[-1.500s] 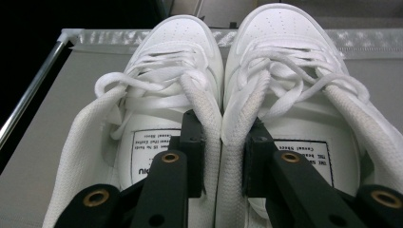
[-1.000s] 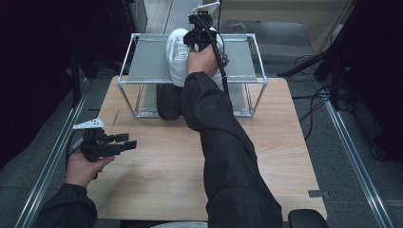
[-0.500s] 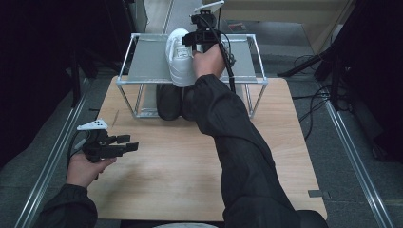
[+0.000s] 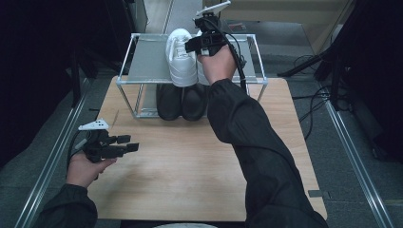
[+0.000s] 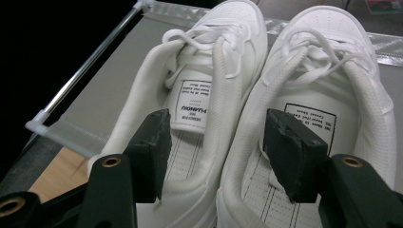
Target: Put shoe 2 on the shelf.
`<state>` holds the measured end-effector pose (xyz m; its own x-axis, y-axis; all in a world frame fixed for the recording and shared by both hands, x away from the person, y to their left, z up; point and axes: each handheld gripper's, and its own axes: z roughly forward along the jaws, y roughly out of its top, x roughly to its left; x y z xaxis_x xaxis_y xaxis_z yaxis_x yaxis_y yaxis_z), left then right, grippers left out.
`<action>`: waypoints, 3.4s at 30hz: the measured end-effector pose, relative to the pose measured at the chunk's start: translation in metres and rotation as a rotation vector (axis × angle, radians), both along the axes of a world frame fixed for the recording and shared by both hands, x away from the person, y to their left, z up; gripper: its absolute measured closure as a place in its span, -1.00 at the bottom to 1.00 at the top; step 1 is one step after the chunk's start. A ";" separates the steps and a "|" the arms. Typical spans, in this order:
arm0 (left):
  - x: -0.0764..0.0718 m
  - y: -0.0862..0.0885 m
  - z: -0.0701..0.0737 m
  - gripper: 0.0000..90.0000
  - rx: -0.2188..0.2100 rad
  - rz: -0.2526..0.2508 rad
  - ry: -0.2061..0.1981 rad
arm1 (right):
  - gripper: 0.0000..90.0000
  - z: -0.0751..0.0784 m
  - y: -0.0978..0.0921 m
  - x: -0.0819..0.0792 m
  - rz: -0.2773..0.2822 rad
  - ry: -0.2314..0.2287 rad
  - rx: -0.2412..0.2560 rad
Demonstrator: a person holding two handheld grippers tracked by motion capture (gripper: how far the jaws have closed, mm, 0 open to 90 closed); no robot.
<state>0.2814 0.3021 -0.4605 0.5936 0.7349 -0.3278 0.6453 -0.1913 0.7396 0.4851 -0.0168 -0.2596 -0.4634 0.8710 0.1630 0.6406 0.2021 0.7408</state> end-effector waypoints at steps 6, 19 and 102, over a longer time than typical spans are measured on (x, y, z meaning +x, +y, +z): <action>0.000 -0.001 -0.001 -0.13 0.008 0.000 0.005 | -0.03 0.007 -0.008 -0.010 0.067 -0.024 0.002; 0.000 -0.002 0.000 -0.15 0.013 -0.012 0.002 | -0.07 0.012 -0.022 -0.040 0.201 -0.062 0.015; 0.003 -0.019 -0.009 -0.18 0.057 -0.061 0.013 | -0.45 -0.201 -0.150 -0.154 0.389 -0.033 0.061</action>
